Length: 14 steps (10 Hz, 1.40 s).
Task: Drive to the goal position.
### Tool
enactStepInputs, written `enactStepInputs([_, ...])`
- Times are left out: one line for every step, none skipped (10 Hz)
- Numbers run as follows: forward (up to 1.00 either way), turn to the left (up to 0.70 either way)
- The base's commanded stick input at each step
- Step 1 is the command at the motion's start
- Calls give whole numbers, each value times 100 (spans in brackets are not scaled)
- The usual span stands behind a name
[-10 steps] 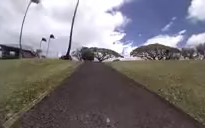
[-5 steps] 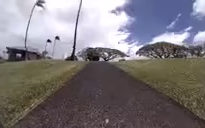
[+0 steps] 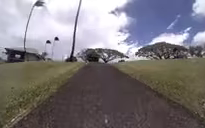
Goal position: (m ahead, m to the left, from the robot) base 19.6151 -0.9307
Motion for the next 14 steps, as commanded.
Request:
enactStepInputs([70,0])
enactStepInputs([70,0])
enactStepInputs([70,0])
enactStepInputs([70,0])
enactStepInputs([70,-9])
enactStepInputs([70,-7])
enactStepInputs([70,-4])
enactStepInputs([70,-1])
enactStepInputs([70,0])
enactStepInputs([70,-2])
enactStepInputs([70,0])
enactStepInputs([70,0])
enactStepInputs([70,-1])
enactStepInputs([70,0])
